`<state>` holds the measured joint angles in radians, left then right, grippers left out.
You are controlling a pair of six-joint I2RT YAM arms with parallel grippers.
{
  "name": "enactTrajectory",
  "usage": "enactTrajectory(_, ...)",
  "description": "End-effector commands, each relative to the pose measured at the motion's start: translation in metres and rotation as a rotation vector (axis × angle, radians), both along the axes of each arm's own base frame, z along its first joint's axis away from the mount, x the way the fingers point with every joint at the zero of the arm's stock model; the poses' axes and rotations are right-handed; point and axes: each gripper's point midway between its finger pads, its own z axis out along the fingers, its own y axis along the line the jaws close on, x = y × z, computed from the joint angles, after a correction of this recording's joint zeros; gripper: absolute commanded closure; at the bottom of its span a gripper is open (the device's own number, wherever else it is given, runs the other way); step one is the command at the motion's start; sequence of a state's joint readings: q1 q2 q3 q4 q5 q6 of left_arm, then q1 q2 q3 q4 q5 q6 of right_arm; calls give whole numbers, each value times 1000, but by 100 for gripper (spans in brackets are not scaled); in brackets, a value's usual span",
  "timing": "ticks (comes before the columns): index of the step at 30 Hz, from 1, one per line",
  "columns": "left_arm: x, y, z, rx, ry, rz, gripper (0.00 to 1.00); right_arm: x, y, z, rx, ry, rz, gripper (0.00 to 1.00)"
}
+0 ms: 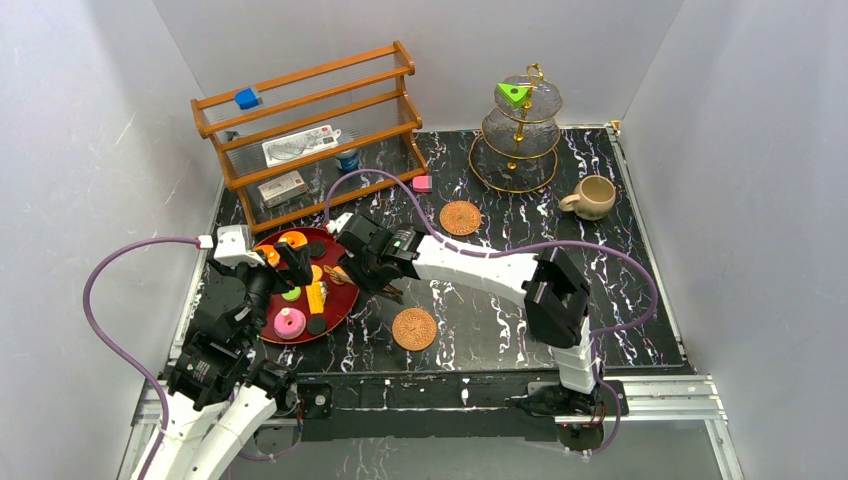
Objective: Serve the afternoon tea
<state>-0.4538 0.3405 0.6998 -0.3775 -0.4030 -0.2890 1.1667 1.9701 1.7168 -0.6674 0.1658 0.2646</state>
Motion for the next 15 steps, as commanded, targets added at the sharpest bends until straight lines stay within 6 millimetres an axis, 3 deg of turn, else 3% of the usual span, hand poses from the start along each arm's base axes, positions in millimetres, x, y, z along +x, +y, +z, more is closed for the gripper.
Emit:
enactTrajectory(1,0,2,1,-2,-4,14,5,1,3,36,51,-55,1,46)
enactTrajectory(15,0,3,2,-6,-6,16,5,-3,10,22,-4,-70,28,45)
